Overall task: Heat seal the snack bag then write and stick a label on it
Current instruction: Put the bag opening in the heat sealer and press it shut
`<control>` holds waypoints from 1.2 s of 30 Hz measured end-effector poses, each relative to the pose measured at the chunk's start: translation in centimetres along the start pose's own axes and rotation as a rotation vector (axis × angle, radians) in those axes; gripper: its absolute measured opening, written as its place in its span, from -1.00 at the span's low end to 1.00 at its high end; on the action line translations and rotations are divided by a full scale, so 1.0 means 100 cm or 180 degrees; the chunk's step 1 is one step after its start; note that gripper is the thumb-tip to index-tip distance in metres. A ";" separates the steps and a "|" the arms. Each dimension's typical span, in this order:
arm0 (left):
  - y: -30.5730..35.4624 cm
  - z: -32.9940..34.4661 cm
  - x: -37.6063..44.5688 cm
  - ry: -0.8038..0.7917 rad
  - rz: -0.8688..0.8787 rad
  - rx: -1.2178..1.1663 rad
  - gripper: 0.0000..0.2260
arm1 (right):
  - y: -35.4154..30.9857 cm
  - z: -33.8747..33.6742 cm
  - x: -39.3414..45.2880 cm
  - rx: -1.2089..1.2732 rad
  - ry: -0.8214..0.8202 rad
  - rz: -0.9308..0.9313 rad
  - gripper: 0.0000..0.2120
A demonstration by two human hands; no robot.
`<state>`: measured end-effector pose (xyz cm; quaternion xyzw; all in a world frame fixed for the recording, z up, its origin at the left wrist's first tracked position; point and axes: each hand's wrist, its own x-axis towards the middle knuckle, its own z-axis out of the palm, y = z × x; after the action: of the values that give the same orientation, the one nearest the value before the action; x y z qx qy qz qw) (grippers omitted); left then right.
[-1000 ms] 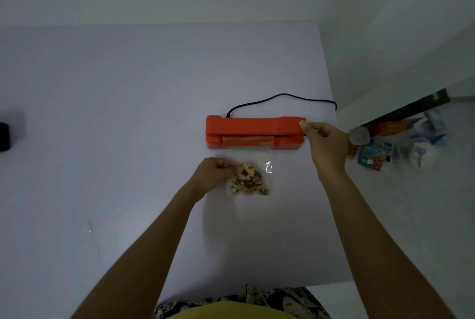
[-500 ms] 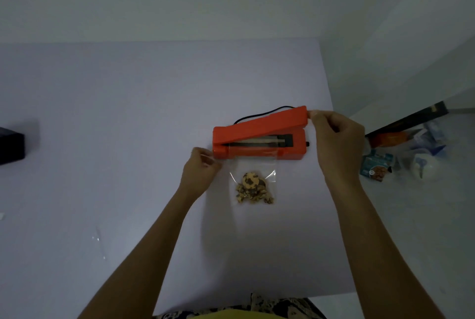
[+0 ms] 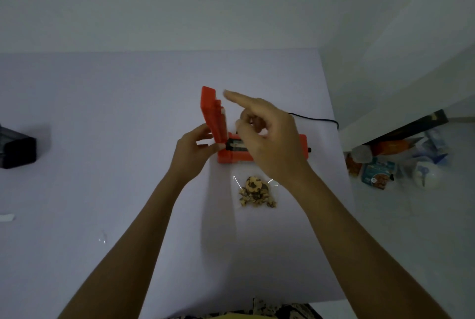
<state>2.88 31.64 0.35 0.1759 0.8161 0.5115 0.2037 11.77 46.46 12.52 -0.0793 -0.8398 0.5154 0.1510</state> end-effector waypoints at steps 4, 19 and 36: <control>0.001 -0.002 -0.001 0.0018 -0.0056 -0.0098 -0.73 | 0.043 -0.011 -0.024 0.0017 0.1067 0.0925 -0.80; -0.010 0.009 0.016 -0.0758 -0.0386 0.0045 -0.49 | 0.142 0.002 -0.076 0.0687 0.0437 0.3255 -0.87; -0.023 0.007 0.028 -0.0741 -0.0269 0.0312 -0.51 | 0.130 0.010 -0.070 0.0140 0.0752 0.2726 -0.84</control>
<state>0.66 32.64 -2.41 0.2092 0.8176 0.4381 0.3095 17.69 49.56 -0.69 -0.4751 -0.6971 0.5366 0.0204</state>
